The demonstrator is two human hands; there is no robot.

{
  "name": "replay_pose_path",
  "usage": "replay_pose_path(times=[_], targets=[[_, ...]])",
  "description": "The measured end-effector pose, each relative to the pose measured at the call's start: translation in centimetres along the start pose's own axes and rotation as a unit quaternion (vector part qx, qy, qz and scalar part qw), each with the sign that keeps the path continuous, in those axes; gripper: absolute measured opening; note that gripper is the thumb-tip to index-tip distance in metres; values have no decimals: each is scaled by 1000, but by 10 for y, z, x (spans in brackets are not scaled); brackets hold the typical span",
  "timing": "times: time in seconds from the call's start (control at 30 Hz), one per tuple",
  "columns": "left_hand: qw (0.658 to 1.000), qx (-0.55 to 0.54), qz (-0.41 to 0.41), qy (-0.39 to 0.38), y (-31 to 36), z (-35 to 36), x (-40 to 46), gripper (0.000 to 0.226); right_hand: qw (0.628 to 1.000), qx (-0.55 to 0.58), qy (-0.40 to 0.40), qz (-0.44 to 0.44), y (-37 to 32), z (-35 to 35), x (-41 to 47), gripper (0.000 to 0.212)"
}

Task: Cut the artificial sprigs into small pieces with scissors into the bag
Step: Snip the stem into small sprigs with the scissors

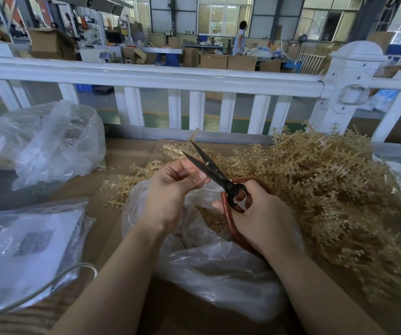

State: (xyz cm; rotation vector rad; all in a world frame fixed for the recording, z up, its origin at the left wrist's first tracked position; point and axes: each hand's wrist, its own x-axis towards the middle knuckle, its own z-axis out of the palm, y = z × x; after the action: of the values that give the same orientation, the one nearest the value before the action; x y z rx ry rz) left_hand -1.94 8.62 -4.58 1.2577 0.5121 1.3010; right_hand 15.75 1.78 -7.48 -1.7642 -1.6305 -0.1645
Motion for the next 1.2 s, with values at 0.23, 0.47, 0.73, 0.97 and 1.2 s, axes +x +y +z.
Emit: replay_pose_path(times=[0.23,0.47,0.73,0.97,1.2], targets=[[1000,-2,1,3,1,3,-1,31,1000,-7,-2,-1,0,-1,-1,61],[1000,-12,4,-17,2,1,0,10,1000,8,-9,6,-3,-4,-1,57],[987,-127,-99,28,5,4,0,22,1000,17,-11,9,-6,-7,-1,71],[984,-124,-114,65,7,3,-1,7,999,35,-18,0,-9,-8,-1,83],[979,-142,-130,72,8,2,-2,10,999,46,-10,-5,-10,-8,-2,73]])
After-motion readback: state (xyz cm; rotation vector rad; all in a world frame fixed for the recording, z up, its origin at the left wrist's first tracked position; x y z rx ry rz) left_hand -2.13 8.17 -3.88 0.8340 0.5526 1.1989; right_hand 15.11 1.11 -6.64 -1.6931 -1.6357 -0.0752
